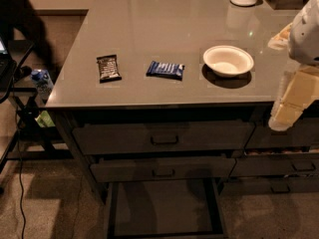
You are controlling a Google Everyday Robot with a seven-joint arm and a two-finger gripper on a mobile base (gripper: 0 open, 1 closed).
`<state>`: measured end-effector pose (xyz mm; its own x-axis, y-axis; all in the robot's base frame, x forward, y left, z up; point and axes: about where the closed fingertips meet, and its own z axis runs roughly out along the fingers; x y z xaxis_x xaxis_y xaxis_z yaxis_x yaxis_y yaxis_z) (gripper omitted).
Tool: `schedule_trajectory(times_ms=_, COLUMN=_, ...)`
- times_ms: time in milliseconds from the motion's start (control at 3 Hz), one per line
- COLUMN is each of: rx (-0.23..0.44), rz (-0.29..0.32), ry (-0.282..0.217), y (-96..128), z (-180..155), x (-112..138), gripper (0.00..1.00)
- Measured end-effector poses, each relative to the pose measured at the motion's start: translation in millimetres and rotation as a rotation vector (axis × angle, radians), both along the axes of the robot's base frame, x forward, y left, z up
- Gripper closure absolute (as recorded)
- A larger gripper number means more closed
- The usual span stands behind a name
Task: Place rxbar chocolate into bottom drawer
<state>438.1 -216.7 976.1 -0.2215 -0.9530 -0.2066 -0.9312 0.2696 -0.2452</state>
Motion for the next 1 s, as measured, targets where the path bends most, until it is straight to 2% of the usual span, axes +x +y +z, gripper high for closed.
schedule_trajectory(times_ms=333, rx=0.0, rz=0.0, ry=0.0, y=0.2, z=0.0, x=0.1, gripper=0.0)
schedule_trajectory(times_ms=667, rx=-0.017, rz=0.018, ry=0.011, y=22.9, z=1.0, x=8.6, gripper=0.0)
schedule_trajectory(times_ms=1000, rx=-0.028, rz=0.073, ry=0.029, y=71.8, z=0.3, x=27.3, gripper=0.0)
